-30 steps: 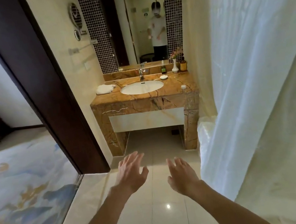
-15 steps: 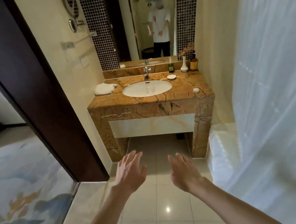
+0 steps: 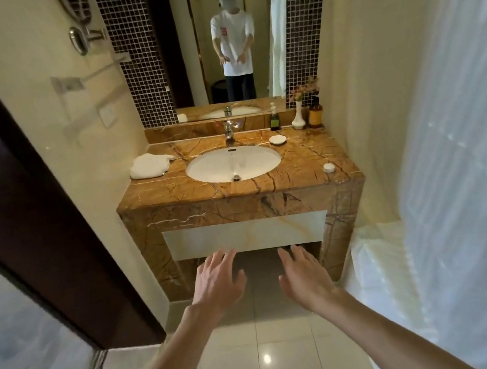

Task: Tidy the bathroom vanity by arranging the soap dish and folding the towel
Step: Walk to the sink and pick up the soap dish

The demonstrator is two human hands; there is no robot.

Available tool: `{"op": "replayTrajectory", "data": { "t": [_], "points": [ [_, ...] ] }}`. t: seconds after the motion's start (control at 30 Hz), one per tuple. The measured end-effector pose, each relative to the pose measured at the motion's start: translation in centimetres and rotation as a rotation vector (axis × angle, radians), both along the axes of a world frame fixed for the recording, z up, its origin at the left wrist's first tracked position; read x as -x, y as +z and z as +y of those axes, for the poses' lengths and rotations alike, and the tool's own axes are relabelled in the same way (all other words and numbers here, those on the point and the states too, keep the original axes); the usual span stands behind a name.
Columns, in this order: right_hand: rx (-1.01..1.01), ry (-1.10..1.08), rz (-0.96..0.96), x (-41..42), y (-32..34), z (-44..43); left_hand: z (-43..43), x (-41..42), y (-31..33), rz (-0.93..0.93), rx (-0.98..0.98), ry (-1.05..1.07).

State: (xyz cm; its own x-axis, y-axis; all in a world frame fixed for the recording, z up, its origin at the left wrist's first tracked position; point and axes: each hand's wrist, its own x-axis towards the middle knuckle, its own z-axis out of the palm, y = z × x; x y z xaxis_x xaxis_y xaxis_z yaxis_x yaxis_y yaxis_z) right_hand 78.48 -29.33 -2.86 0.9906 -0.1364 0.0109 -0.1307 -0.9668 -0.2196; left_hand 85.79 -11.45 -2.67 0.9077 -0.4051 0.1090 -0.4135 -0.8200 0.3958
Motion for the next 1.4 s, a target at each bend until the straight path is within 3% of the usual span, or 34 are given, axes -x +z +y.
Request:
{"op": "replayTrajectory", "data": {
  "t": [0.43,0.93,1.4],
  "points": [
    [-0.079,-0.073,-0.015,-19.0,-1.4,-9.4,-9.1,-20.0,-2.1,-0.047,-0.093,-0.033],
    [-0.016,-0.045,-0.067,-38.6,-1.6,-19.3,-20.0,-41.4,-2.1,-0.048,-0.149,-0.088],
    [-0.029,-0.115,0.093,-56.5,-2.6,-26.9,-29.4,-59.5,-4.5,0.060,-0.082,-0.188]
  ]
}}
